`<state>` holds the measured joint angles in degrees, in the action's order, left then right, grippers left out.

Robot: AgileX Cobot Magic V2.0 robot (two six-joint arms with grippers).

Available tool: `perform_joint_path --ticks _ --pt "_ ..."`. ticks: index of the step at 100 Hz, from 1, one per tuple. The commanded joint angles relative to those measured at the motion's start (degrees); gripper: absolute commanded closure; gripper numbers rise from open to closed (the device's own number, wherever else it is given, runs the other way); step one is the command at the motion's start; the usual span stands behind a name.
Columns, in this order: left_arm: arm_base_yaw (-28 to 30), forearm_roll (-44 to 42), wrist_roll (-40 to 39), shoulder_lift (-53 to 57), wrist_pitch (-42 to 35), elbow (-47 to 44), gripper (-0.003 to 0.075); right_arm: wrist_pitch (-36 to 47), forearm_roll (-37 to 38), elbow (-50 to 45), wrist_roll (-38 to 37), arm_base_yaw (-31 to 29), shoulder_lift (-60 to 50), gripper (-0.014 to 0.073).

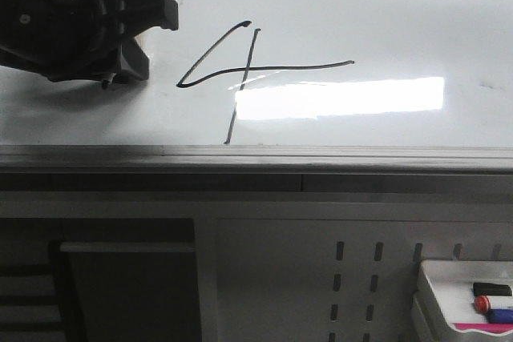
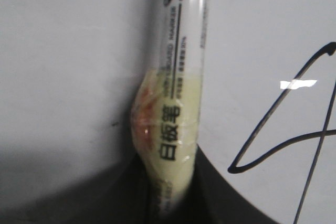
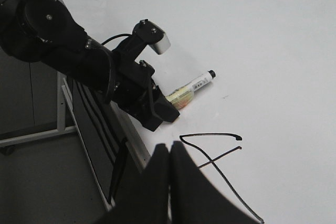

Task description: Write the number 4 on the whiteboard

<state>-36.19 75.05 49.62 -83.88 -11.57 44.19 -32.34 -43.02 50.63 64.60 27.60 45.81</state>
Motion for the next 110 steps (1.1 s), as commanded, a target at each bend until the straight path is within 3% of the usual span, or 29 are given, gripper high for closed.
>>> perform_joint_path --ticks 1,11,75,95,110 --pt "0.25 0.81 -0.45 -0.82 -3.08 0.61 0.0517 3.56 -2.61 1.47 -0.15 -0.32 -0.57 0.0658" --pt "0.25 0.93 -0.45 -0.82 -3.90 0.61 0.0452 3.56 -2.85 1.47 -0.15 -0.32 -0.57 0.0658" --pt "0.25 2.34 -0.45 -0.82 -4.38 0.61 0.0444 3.56 -4.05 1.47 -0.15 -0.32 -0.57 0.0658" --pt "0.25 2.34 -0.45 -0.82 -4.38 0.61 0.0335 3.56 -4.05 1.47 -0.15 -0.32 -0.57 0.0658" --pt "0.25 2.34 -0.45 -0.82 -4.52 0.61 0.0325 3.56 -4.05 1.47 -0.15 -0.32 -0.57 0.0658"
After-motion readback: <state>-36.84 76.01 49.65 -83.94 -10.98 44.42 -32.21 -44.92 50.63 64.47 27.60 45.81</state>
